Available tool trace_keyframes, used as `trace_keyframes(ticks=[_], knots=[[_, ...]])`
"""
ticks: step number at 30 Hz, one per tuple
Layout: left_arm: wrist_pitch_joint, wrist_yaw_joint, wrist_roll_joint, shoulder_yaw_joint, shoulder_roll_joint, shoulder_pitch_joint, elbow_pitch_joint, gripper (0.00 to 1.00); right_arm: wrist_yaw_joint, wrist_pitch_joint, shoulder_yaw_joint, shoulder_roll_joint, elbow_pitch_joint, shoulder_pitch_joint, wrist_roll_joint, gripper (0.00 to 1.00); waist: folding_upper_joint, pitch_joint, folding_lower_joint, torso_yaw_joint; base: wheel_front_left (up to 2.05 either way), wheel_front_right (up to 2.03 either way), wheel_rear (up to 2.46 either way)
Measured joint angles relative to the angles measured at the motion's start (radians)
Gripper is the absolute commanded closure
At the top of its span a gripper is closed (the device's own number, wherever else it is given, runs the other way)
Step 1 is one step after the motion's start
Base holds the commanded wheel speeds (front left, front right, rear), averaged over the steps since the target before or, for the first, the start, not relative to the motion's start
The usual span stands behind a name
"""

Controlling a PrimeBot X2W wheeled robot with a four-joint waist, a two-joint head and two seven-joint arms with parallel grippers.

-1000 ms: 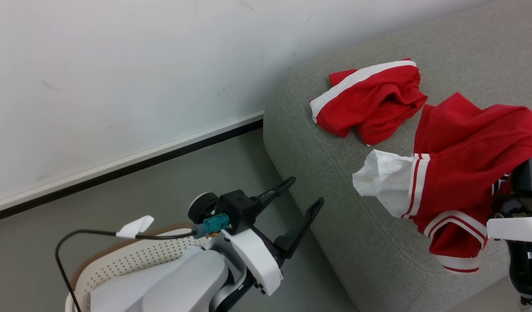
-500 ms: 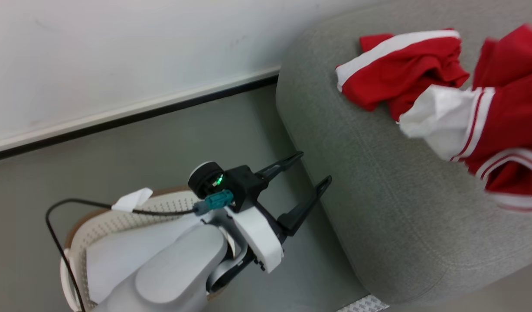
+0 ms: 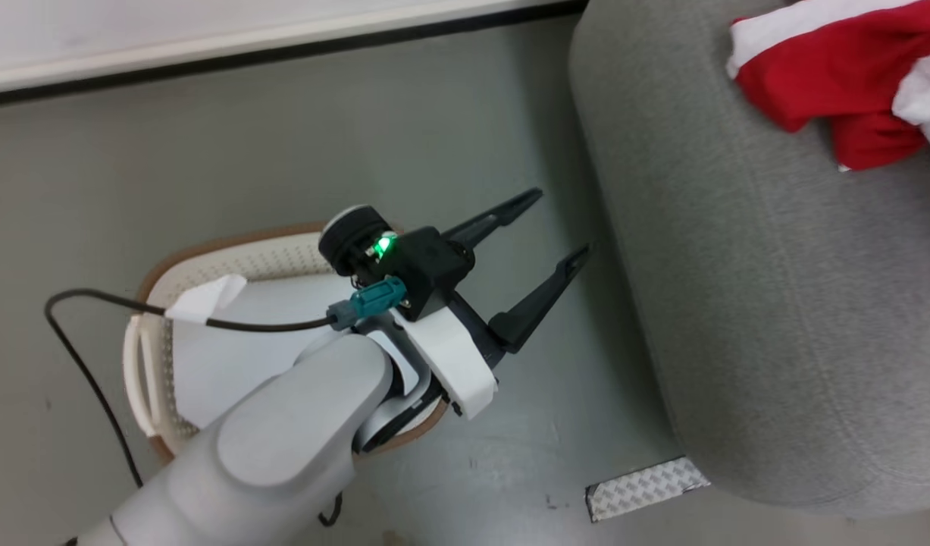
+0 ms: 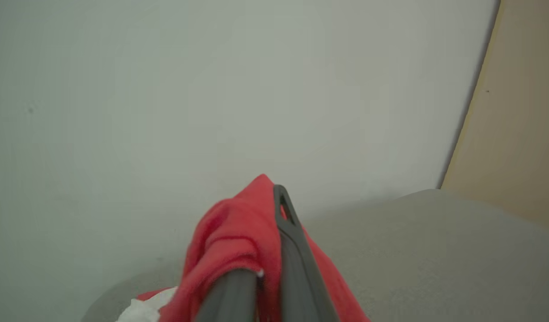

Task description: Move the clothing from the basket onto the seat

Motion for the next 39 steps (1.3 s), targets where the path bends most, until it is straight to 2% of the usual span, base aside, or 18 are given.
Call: trace_keyframes(ticks=[7, 9, 10, 13, 14, 15, 16, 21, 25, 30, 35, 39], knots=[[-0.017, 0.005, 0.004, 0.015, 0.011, -0.016, -0.014, 0.00, 0.000, 0.092, 0.096, -0.040, 0.200, -0.046, -0.010, 1.00, -0.0001, 0.078, 0.0001, 0.076, 0.00, 0.00, 0.00], [-0.027, 0.009, 0.004, 0.018, 0.010, -0.016, -0.016, 0.00, 0.000, 0.151, 0.162, -0.057, 0.227, -0.053, -0.022, 0.75, 0.0000, 0.088, 0.0001, 0.094, 0.00, 0.00, 0.00], [-0.033, 0.009, 0.005, 0.022, 0.009, -0.016, -0.017, 0.00, 0.000, 0.182, 0.191, -0.060, 0.236, -0.056, -0.020, 0.66, 0.0000, 0.092, 0.0001, 0.102, 0.00, 0.00, 0.00], [-0.045, 0.009, 0.005, 0.025, 0.006, -0.015, -0.017, 0.00, 0.000, 0.300, 0.263, -0.063, 0.263, -0.057, 0.012, 0.51, 0.0000, 0.090, 0.0001, 0.116, 0.00, 0.00, 0.00], [-0.046, 0.009, 0.005, 0.027, 0.005, -0.014, -0.016, 0.00, 0.000, 0.335, 0.282, -0.065, 0.265, -0.057, 0.030, 0.38, 0.0000, 0.085, 0.0001, 0.118, 0.00, 0.00, 0.00], [-0.051, 0.009, 0.005, 0.028, 0.001, -0.014, -0.016, 0.00, 0.000, 0.369, 0.300, -0.071, 0.264, -0.057, 0.052, 0.12, 0.0000, 0.080, 0.0000, 0.120, 0.00, 0.00, 0.00], [-0.053, 0.009, 0.005, 0.030, -0.002, -0.013, -0.016, 0.00, 0.000, 0.398, 0.310, -0.077, 0.264, -0.057, 0.073, 0.00, -0.0001, 0.075, 0.0000, 0.121, 0.00, 0.00, 0.00], [-0.061, 0.007, 0.005, 0.035, -0.005, 0.002, -0.003, 0.00, 0.000, 0.445, 0.360, -0.109, 0.264, -0.055, 0.126, 0.00, 0.0000, 0.045, 0.0000, 0.125, 0.00, 0.00, 0.00], [-0.063, 0.004, -0.002, 0.045, -0.014, 0.040, 0.026, 0.00, 0.000, 0.472, 0.401, -0.126, 0.284, -0.042, 0.155, 0.00, 0.0000, -0.011, -0.0001, 0.124, 0.00, 0.00, 0.00], [-0.068, -0.002, -0.017, 0.066, -0.025, 0.107, 0.057, 0.00, 0.000, 0.555, 0.461, -0.144, 0.300, -0.025, 0.167, 0.00, 0.0000, -0.107, -0.0002, 0.117, 0.00, 0.00, 0.00], [-0.068, -0.001, -0.024, 0.121, -0.027, 0.192, 0.055, 0.00, 0.000, 0.601, 0.515, -0.155, 0.236, -0.012, 0.186, 0.00, -0.0001, -0.220, -0.0004, 0.107, 0.00, 0.00, 0.00], [-0.068, 0.000, -0.024, 0.160, -0.026, 0.253, 0.051, 0.00, 0.000, 0.628, 0.552, -0.197, 0.175, 0.019, 0.191, 0.00, 0.0000, -0.303, -0.0005, 0.102, 0.00, 0.00, 0.00]])
